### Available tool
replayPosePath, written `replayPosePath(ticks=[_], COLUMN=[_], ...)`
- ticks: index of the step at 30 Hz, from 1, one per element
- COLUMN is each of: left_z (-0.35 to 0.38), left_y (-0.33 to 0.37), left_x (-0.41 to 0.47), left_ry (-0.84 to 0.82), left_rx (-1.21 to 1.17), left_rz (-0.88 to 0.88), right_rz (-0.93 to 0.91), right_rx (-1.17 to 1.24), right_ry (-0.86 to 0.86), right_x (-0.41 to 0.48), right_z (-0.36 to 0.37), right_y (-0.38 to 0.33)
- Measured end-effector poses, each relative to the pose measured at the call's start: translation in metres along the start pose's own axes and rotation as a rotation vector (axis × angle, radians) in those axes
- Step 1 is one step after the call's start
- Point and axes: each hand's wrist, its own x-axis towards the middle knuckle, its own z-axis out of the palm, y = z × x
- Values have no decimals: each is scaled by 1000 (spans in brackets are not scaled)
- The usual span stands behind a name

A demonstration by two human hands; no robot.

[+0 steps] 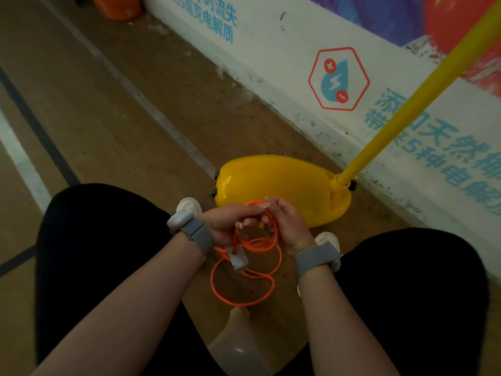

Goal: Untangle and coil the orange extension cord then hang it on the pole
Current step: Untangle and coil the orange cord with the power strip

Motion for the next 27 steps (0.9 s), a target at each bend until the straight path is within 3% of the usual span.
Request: replayPosePath(ticks=[5,9,13,21,24,25,27], left_z=[4,7,10,18,11,8,5], left_y=[3,9,21,40,55,60,67], left_x=[-3,-2,-4,-22,-36,-40,-41], left_ry=[-246,-419,-390,-426,-404,-361,-81], left_rx=[-16,-169,-298,-478,-505,-499,-386], left_rz=[26,60,197,427,588,665,824], right_rz=[-47,3,59,178,185,190,147], right_rx=[-58,-86,-43,-404,-540,-560,-564], right_ry=[22,63,146,228,239,263,295], right_x=[1,7,6,5,1,-3,-8], right_z=[4,2,6,5,-4,-5,-6], right_y=[-1,8,17,30,39,40,37])
